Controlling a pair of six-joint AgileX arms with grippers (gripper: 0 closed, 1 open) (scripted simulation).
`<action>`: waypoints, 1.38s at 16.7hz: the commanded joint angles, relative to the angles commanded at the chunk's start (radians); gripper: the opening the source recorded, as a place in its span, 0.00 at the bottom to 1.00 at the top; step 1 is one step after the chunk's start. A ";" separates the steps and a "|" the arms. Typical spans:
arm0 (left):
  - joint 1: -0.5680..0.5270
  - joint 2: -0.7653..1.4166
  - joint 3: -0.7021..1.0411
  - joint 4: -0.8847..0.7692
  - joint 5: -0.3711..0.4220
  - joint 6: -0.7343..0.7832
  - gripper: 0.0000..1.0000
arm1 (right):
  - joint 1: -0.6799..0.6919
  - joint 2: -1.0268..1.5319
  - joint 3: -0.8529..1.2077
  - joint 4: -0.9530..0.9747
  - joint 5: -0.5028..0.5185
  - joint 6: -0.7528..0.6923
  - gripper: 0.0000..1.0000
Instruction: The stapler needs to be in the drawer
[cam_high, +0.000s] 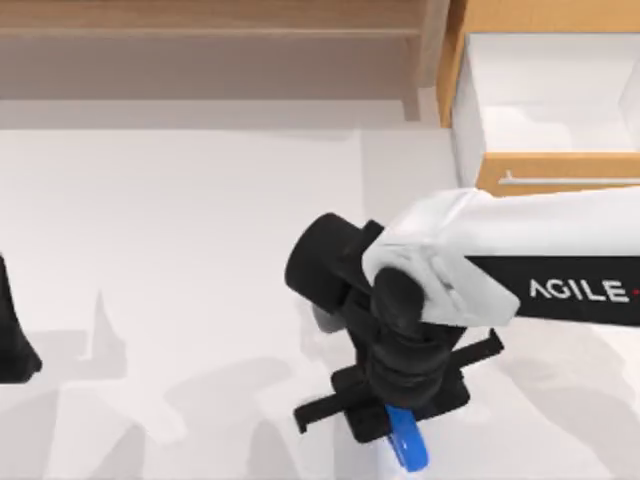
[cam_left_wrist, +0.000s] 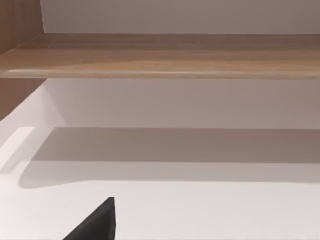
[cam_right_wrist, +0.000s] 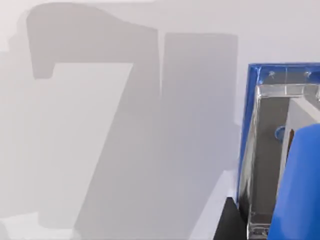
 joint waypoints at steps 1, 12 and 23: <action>0.000 0.000 0.000 0.000 0.000 0.000 1.00 | 0.000 -0.009 0.009 -0.015 0.000 -0.001 0.00; 0.000 0.000 0.000 0.000 0.000 0.000 1.00 | -0.121 -0.068 0.175 -0.080 0.055 -0.087 0.00; 0.000 0.000 0.000 0.000 0.000 0.000 1.00 | -0.638 0.195 0.839 -0.342 0.142 -0.356 0.00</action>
